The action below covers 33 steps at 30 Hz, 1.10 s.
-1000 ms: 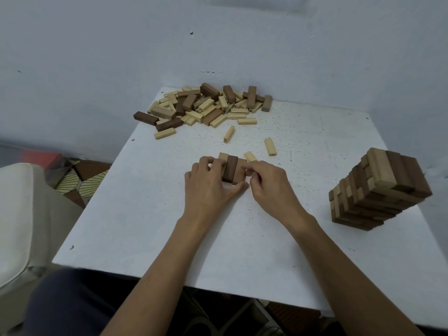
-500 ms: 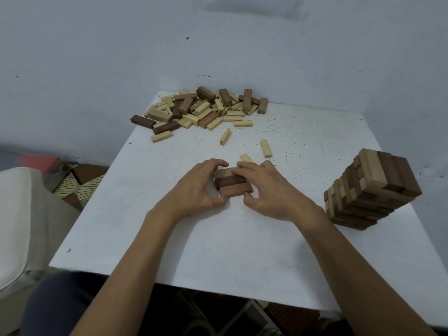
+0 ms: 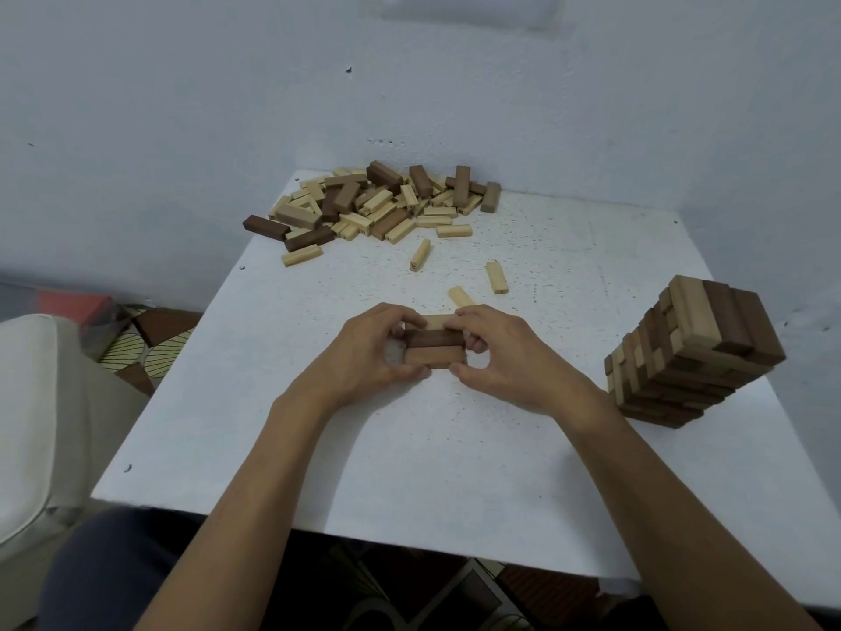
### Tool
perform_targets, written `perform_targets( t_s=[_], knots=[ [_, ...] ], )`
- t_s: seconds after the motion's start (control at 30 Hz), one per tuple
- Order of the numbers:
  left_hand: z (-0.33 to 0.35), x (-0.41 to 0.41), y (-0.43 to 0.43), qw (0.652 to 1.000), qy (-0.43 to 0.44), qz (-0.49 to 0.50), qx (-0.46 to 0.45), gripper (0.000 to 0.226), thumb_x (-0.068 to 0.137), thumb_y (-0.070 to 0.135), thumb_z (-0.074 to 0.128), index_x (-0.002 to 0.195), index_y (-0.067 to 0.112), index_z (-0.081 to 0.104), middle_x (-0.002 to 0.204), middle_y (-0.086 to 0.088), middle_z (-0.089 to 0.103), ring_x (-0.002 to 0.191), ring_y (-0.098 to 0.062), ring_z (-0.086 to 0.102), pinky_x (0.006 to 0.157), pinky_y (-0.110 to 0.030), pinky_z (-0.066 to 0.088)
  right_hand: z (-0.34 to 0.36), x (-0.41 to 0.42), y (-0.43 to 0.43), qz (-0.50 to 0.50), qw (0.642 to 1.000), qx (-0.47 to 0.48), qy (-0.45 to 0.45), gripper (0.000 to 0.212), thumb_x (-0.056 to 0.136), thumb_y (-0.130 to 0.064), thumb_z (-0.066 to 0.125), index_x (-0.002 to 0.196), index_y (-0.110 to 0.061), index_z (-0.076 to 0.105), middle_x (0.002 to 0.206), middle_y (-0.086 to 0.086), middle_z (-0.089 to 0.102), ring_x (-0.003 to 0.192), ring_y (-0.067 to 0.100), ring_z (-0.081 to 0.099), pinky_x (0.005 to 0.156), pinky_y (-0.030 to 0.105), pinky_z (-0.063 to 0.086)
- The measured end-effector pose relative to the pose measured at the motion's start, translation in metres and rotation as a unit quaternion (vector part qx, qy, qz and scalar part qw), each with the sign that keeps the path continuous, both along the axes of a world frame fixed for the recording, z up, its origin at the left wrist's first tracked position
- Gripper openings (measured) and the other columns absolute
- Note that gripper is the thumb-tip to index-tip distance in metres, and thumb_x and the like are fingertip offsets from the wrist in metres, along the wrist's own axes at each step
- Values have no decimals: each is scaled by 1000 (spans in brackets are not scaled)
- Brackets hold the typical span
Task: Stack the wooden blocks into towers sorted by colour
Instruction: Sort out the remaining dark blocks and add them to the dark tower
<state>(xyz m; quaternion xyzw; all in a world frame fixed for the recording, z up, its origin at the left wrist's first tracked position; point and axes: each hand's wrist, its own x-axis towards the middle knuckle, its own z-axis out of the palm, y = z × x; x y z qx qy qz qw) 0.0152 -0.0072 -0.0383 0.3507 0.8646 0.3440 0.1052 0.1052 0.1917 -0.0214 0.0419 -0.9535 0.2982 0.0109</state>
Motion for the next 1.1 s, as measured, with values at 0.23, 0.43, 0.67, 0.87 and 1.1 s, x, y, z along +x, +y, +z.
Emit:
perform_targets(
  t_s=[0.23, 0.43, 0.67, 0.87, 1.1],
  knots=[
    [13, 2, -2, 999, -15, -35, -28, 55, 71, 37, 83, 116, 38, 51, 114, 21, 55, 101, -3, 51, 84, -25, 43, 5, 8, 1, -1, 999, 36, -14, 52, 81, -37, 74, 127, -25, 54, 117, -11, 46, 95, 5, 43, 81, 19, 37],
    [47, 20, 4, 998, 11, -55, 2, 57, 70, 38, 82, 116, 41, 48, 115, 26, 52, 102, -4, 48, 84, -27, 42, 36, 31, 8, 1, 997, 68, 19, 50, 80, -39, 71, 125, -25, 51, 120, -6, 50, 103, 11, 42, 88, 28, 43],
    [111, 52, 40, 992, 68, -88, 62, 57, 66, 43, 78, 114, 36, 49, 114, 26, 53, 102, -5, 49, 84, -21, 40, 102, 78, 36, -41, 988, 112, 93, 43, 79, -42, 64, 119, -30, 53, 116, -10, 53, 102, 9, 43, 85, 28, 43],
    [136, 78, 97, 985, 71, -113, 111, 58, 65, 41, 78, 115, 29, 51, 112, 23, 55, 99, -1, 49, 83, -13, 38, 136, 116, 85, -89, 982, 131, 103, 39, 78, -41, 67, 114, -32, 56, 105, -11, 54, 95, 12, 42, 79, 19, 35],
    [126, 97, 166, 985, 51, -139, 88, 56, 68, 42, 78, 115, 32, 49, 112, 20, 53, 111, -10, 47, 96, -37, 39, 133, 145, 143, -138, 983, 114, 47, 40, 75, -45, 66, 113, -38, 52, 112, -11, 57, 99, 10, 40, 75, 18, 32]
  ],
)
